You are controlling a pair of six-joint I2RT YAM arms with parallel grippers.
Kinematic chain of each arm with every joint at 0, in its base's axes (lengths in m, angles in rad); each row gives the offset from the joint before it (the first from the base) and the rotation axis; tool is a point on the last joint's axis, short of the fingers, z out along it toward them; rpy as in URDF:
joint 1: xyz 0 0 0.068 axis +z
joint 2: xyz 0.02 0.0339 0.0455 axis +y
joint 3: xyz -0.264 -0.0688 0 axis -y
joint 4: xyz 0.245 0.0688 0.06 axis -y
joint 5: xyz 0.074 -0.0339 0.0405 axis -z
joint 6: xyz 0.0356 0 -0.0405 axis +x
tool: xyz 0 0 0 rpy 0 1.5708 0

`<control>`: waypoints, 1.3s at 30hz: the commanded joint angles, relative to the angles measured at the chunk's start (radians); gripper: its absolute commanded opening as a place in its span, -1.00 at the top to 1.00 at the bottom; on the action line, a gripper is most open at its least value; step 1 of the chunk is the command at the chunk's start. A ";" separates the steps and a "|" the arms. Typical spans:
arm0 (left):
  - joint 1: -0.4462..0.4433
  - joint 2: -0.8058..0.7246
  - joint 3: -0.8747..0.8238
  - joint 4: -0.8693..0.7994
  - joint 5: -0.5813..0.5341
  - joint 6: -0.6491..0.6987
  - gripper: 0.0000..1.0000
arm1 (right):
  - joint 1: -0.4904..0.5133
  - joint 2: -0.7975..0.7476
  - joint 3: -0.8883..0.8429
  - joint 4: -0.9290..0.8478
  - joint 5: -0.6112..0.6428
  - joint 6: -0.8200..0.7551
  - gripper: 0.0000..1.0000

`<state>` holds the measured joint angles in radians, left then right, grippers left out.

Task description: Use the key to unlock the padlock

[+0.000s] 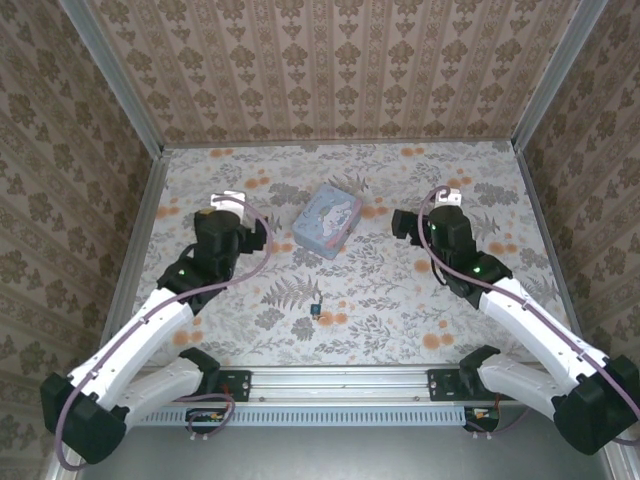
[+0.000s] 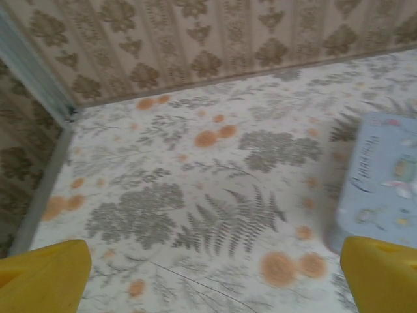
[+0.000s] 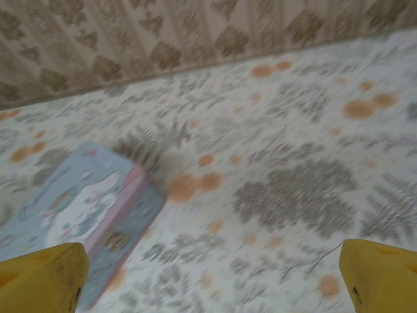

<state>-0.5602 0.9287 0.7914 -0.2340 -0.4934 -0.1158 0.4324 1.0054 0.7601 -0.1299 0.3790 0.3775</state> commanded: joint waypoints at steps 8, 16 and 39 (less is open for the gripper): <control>0.464 -0.012 -0.166 0.303 0.215 0.142 -1.00 | -0.277 0.072 -0.071 0.262 0.078 -0.184 -0.99; 0.540 0.079 -0.314 0.512 0.329 0.116 -1.00 | -0.325 0.201 -0.271 0.562 0.030 -0.203 -0.99; 0.512 0.611 -0.422 1.164 0.356 0.161 -1.00 | -0.411 0.562 -0.503 1.333 -0.167 -0.302 -0.99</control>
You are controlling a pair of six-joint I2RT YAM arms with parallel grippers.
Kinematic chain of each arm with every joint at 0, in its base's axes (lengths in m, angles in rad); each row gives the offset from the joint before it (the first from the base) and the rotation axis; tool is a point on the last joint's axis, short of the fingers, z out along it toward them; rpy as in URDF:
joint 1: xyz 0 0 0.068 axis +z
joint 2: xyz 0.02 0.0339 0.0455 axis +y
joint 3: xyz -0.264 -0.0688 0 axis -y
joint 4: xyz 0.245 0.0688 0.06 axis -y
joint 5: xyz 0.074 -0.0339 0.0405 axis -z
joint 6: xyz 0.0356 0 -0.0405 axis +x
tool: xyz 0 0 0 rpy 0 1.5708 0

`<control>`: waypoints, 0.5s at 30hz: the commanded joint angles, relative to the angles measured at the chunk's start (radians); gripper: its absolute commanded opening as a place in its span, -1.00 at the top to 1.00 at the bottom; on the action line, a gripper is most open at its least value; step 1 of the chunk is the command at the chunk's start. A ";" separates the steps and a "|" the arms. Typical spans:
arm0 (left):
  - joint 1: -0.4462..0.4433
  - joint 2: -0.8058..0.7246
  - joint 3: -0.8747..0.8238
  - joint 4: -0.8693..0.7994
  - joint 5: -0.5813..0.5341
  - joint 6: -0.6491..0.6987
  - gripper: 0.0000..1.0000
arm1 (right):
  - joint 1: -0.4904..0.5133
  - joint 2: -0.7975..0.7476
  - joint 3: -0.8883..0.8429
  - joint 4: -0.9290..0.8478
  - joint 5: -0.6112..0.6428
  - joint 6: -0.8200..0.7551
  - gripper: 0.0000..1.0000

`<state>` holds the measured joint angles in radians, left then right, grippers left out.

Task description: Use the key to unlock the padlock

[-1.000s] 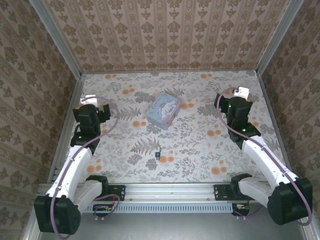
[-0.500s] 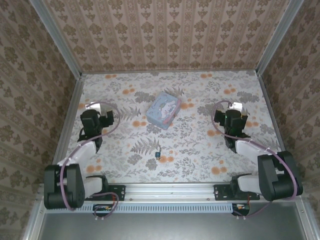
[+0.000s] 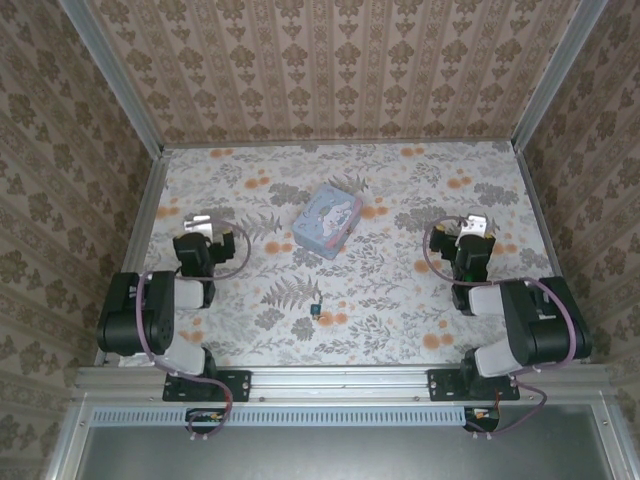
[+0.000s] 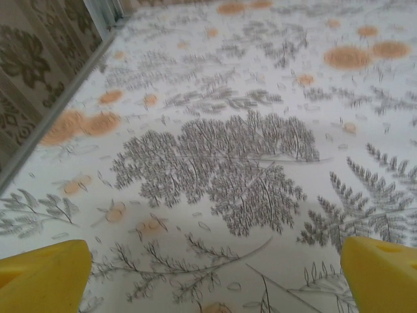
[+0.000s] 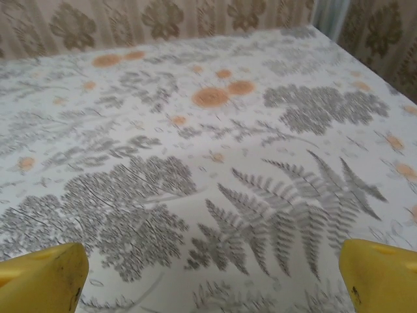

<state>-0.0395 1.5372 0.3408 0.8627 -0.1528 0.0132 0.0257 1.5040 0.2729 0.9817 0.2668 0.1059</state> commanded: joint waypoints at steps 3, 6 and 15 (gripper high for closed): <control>-0.001 0.005 0.058 0.012 0.059 0.036 -1.00 | -0.004 0.033 0.076 -0.005 -0.103 -0.044 -0.99; 0.017 0.004 0.069 -0.012 0.096 0.027 -1.00 | -0.001 0.035 0.135 -0.117 -0.143 -0.061 -0.99; 0.020 0.003 0.072 -0.021 0.104 0.026 -1.00 | -0.006 0.030 0.116 -0.082 -0.142 -0.058 -0.99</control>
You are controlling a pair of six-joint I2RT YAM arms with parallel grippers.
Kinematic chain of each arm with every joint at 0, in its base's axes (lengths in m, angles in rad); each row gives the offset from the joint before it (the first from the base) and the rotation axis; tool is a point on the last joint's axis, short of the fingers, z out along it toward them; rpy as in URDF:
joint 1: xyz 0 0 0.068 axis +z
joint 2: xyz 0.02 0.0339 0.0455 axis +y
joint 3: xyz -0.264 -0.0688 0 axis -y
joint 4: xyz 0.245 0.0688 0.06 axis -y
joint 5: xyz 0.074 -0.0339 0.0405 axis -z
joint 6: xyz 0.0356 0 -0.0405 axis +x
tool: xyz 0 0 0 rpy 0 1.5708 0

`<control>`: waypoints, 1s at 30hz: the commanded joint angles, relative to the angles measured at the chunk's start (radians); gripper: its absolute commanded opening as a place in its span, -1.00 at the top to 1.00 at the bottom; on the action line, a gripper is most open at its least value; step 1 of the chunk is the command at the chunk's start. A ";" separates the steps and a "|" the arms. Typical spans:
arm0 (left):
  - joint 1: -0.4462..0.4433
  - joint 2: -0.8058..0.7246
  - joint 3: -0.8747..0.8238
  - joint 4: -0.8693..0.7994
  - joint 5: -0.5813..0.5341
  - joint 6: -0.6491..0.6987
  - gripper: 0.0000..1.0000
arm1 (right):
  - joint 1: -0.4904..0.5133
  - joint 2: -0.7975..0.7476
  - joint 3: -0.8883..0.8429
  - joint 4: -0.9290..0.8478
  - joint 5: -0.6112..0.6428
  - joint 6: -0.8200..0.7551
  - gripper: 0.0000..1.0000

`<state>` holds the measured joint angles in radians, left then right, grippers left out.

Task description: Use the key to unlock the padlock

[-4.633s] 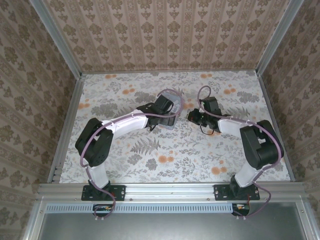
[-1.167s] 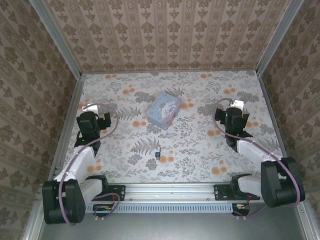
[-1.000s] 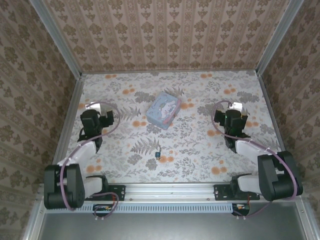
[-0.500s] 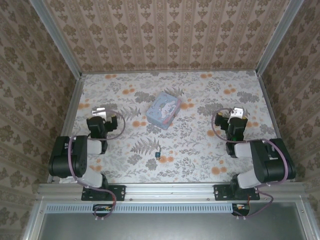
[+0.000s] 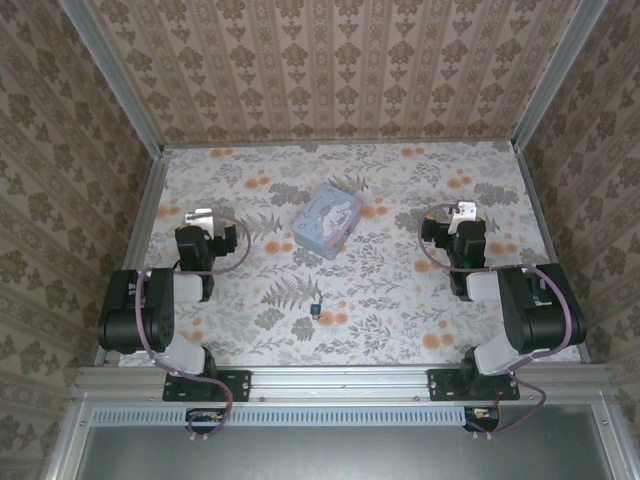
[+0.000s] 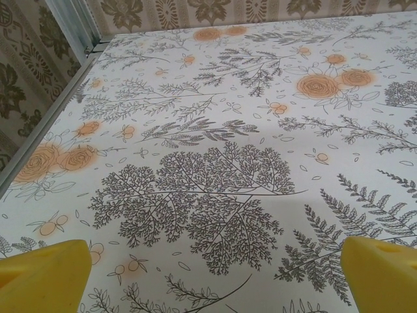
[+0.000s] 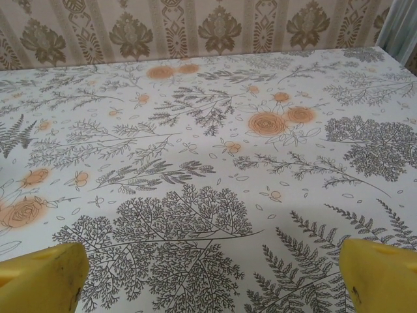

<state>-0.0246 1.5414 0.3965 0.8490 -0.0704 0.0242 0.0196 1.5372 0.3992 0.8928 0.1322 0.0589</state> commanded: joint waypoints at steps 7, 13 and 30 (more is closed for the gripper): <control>-0.005 -0.005 0.007 0.009 0.002 0.023 -1.00 | 0.013 -0.003 -0.012 0.010 0.001 -0.022 -0.99; -0.022 -0.005 -0.003 0.029 -0.043 0.027 -1.00 | 0.013 -0.002 -0.008 0.002 -0.005 -0.024 -0.99; -0.006 -0.005 0.007 0.010 -0.005 0.019 -1.00 | 0.003 -0.001 -0.002 -0.010 -0.031 -0.023 -0.99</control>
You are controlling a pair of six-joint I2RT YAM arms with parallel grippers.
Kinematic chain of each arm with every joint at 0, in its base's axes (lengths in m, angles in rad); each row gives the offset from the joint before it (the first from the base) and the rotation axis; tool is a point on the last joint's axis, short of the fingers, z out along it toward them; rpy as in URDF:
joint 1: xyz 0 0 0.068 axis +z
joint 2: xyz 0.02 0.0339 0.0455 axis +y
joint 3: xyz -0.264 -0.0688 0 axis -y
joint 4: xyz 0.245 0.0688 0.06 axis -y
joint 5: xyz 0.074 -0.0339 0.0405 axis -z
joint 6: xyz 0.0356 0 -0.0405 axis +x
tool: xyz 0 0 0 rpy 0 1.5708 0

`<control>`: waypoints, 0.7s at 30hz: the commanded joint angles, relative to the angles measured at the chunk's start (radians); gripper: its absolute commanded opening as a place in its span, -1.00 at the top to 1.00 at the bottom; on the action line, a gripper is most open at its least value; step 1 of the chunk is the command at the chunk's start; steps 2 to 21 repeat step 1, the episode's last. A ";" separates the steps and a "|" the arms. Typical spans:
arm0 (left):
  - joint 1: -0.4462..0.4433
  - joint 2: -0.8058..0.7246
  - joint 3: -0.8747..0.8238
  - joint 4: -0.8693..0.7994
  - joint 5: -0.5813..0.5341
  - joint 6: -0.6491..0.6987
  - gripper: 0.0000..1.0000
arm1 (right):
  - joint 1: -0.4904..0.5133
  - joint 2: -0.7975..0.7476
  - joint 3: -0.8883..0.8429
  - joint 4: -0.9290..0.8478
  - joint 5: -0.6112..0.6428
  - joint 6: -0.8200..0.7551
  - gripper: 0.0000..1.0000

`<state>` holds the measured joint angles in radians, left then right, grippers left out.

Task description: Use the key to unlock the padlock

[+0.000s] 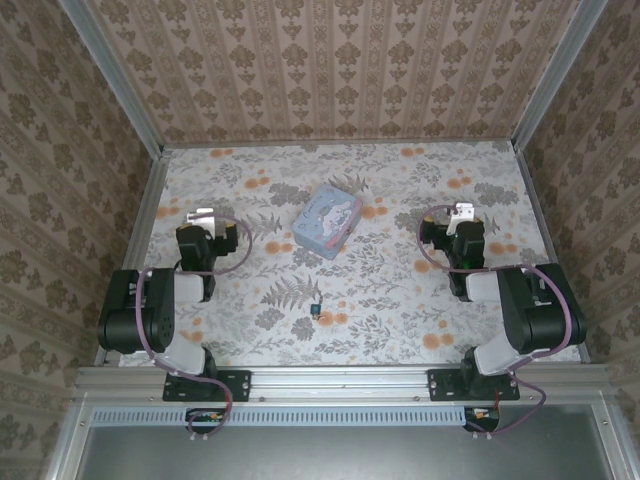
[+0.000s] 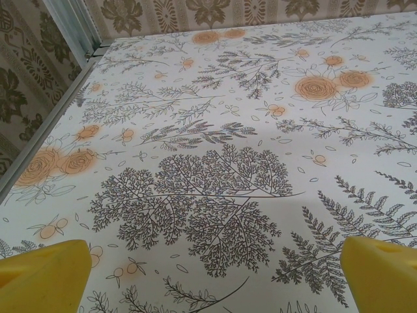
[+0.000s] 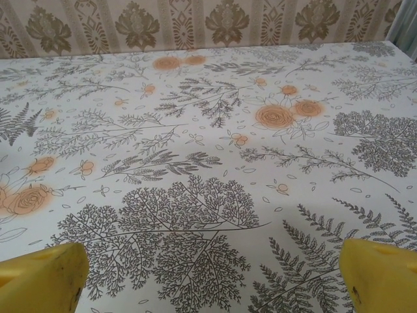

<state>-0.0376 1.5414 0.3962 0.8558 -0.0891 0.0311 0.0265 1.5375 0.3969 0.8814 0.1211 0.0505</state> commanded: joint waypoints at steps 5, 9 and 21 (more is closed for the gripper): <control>0.007 -0.005 0.007 0.003 0.015 0.011 -1.00 | -0.003 -0.004 -0.009 0.016 -0.032 -0.019 -0.99; 0.007 -0.005 0.007 0.003 0.015 0.011 -1.00 | -0.003 -0.004 -0.009 0.016 -0.032 -0.019 -0.99; 0.007 -0.005 0.007 0.003 0.015 0.011 -1.00 | -0.003 -0.004 -0.009 0.016 -0.032 -0.019 -0.99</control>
